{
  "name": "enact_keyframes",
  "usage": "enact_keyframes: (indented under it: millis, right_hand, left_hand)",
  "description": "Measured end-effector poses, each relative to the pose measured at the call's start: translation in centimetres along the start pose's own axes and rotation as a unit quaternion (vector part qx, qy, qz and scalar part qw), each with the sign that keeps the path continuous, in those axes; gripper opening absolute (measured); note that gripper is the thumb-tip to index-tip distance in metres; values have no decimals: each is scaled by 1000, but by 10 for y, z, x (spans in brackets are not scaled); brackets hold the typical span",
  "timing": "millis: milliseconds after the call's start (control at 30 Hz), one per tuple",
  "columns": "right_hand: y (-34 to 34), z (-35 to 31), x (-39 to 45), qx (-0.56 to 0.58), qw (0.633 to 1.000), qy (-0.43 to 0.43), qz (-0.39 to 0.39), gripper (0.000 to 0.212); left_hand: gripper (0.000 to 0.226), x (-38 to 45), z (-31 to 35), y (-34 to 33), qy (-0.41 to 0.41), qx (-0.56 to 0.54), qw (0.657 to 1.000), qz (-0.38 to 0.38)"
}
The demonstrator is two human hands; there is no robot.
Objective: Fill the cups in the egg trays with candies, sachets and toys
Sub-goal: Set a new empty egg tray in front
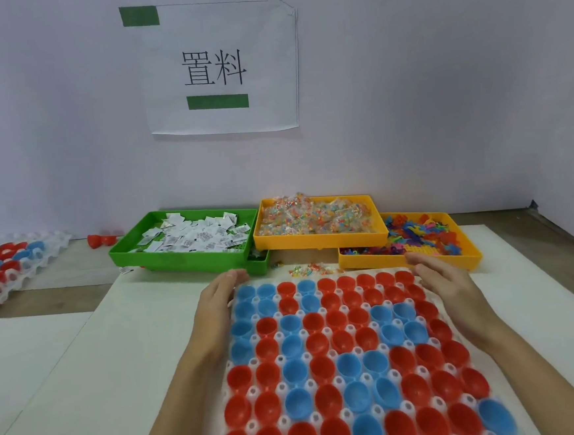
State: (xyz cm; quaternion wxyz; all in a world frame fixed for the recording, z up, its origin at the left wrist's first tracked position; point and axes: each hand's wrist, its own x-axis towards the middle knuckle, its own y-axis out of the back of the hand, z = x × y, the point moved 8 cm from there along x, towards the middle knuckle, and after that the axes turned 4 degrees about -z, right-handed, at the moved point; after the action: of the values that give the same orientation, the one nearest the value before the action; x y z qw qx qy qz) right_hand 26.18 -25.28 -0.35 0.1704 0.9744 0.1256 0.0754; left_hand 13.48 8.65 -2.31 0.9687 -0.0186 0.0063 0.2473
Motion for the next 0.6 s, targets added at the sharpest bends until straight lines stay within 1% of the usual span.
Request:
enact_keyframes:
  millis: [67,167,267,333,400,467,533,600]
  right_hand:
    - [0,6,4,-6,1000,11,4,32]
    - [11,5,12,-30,999,33,31,27]
    - [35,-12,31,-110,986,64,105,20]
    - [45,-27,51,-187,970,85,126,18]
    - [43,-37,78,-273,955,79,90,17]
    - [33,-34,104,-359,933,34,4,19]
    - [20,-22,120,-428,899,-22,-89,22]
    - [12,-13,128,-465,873,-57,-137,18]
  left_hand:
    - [28,6,-3,3,-13,5,1000,25]
    - [27,15,-4,4,-33,2,999,24]
    - [28,23,-6,2,-52,-5,999,6]
    - [29,26,-6,2,-63,-10,998,1]
    - [29,29,-8,2,-64,-6,998,-1]
    - [30,29,-10,2,-65,-4,998,-2]
    - [30,28,-9,1,-67,-7,998,-5]
    - [30,28,-8,1,-65,-7,998,-10]
